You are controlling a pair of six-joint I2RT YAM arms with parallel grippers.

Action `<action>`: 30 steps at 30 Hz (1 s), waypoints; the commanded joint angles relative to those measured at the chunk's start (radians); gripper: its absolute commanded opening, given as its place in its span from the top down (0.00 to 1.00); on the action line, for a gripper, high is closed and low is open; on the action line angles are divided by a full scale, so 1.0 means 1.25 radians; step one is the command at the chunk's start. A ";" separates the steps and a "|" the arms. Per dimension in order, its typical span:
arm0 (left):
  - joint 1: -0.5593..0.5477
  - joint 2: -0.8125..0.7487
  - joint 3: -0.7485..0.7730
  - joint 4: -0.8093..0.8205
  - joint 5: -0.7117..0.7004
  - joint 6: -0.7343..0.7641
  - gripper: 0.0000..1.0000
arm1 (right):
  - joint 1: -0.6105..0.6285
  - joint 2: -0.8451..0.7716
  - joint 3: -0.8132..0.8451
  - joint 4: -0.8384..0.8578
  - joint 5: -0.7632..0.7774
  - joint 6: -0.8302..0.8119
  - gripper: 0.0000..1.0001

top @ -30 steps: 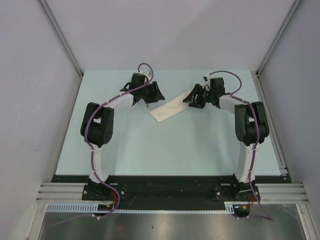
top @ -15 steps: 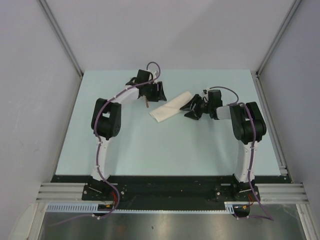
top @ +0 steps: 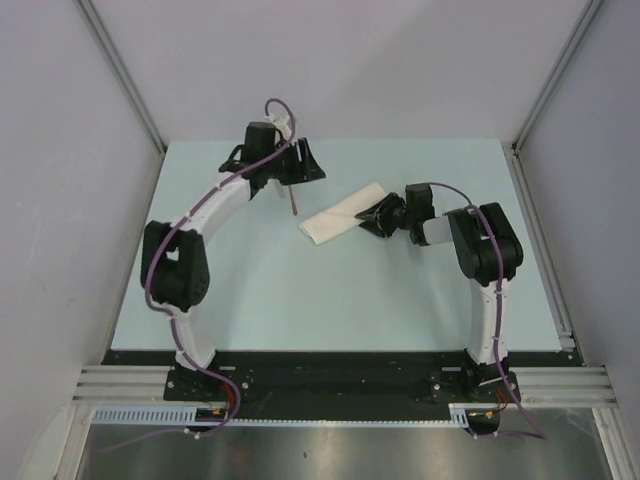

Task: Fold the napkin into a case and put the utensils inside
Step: Move the smaller rectangle folded napkin to the center of the board.

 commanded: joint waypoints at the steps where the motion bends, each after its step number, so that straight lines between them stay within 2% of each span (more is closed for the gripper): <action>1: 0.006 -0.157 -0.031 0.071 0.022 -0.035 0.39 | 0.002 0.055 0.023 -0.031 0.075 0.000 0.64; 6: 0.006 -0.217 -0.064 0.077 0.041 -0.049 0.39 | -0.011 0.084 0.036 0.005 0.028 -0.021 0.78; 7: 0.006 -0.230 -0.069 0.080 0.046 -0.052 0.39 | -0.015 0.090 0.044 0.012 0.016 -0.027 0.86; 10: 0.006 -0.249 -0.092 0.085 0.044 -0.056 0.39 | -0.025 0.106 0.067 0.030 -0.038 -0.054 0.99; 15: 0.006 -0.278 -0.125 0.085 0.050 -0.060 0.39 | -0.033 0.111 0.117 -0.010 -0.134 -0.128 1.00; 24: 0.006 -0.351 -0.196 0.101 0.060 -0.076 0.39 | -0.015 0.091 0.115 -0.061 -0.297 -0.247 1.00; 30: 0.006 -0.422 -0.240 0.048 0.056 -0.051 0.39 | 0.059 0.045 0.086 -0.097 -0.340 -0.312 1.00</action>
